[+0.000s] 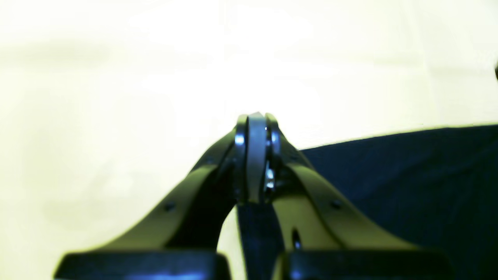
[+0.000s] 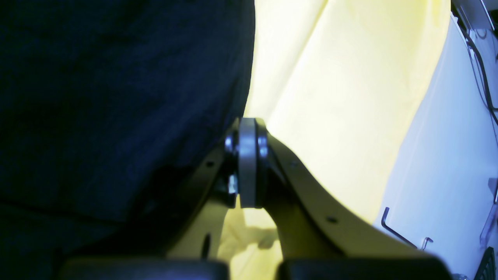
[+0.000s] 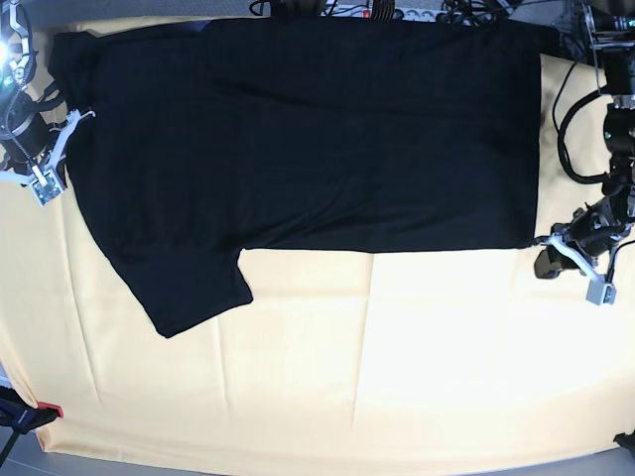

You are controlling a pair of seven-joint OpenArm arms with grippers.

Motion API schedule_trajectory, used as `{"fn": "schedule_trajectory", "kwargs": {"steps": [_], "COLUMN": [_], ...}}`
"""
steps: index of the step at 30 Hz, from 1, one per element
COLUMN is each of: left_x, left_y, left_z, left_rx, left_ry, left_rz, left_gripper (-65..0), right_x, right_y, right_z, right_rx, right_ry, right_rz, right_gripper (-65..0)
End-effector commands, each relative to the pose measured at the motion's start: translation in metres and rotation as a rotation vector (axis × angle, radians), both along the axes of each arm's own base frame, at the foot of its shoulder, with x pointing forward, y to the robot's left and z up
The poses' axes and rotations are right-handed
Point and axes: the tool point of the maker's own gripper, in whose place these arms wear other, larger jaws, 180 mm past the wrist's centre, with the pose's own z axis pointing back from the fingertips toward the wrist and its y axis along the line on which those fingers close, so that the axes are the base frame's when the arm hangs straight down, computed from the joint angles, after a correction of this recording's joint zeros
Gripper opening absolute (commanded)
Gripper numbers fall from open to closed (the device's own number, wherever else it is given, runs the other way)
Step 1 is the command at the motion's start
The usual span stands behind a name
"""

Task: Fold the T-shirt properly
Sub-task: 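Release and move both grippers to the shirt's hem corners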

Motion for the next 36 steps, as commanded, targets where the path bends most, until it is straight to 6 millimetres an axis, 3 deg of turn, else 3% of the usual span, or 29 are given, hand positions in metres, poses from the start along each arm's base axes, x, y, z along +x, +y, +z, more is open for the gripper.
{"fn": "schedule_trajectory", "kwargs": {"steps": [1, 5, 6, 14, 24, 26, 28, 31, 32, 36], "left_x": [0.005, -0.007, -0.01, -0.03, -0.047, -0.046, -0.043, -0.034, -0.03, -0.017], "left_y": [0.008, 0.013, 0.013, -0.016, -0.064, -0.065, -0.064, -0.053, -0.047, -0.035], "left_z": [0.013, -0.009, -0.015, -0.047, -0.044, -0.042, -0.039, -0.038, -0.037, -0.03], "left_rx": [0.025, 0.055, 0.056, -0.011, -0.159, -0.162, -0.16, -0.11, -0.093, -0.042], "left_ry": [-0.038, 0.016, 0.024, 0.088, 0.125, 0.116, 0.094, 0.065, 0.06, 0.033], "left_rz": [0.01, 0.056, 0.064, 0.032, -0.195, -0.196, -0.188, -0.143, -0.117, -0.063], "left_gripper": [-58.6, -25.4, -20.9, -19.7, -20.1, -22.6, -31.4, -58.8, -65.0, -65.0], "right_x": [0.007, 0.007, 0.007, 0.007, 0.007, 0.008, 0.008, 0.008, 0.008, 0.008], "right_y": [-0.001, -0.002, -0.001, -0.001, -0.001, -0.001, -0.001, -0.001, -0.001, 0.0], "right_z": [0.012, 0.011, 0.011, 0.012, 0.012, 0.012, 0.012, 0.012, 0.012, 0.012], "right_rx": [-0.012, -0.013, -0.012, -0.012, -0.011, -0.009, -0.009, -0.009, -0.009, -0.008], "right_ry": [-0.038, -0.038, -0.038, -0.038, -0.04, -0.044, -0.044, -0.043, -0.043, -0.044], "right_rz": [0.013, 0.012, 0.013, 0.013, 0.013, 0.016, 0.016, 0.016, 0.016, 0.016], "right_gripper": [-65.0, -65.0, -65.0, -65.0, -65.0, -65.0, -65.0, -65.0, -65.0, -65.0]}}
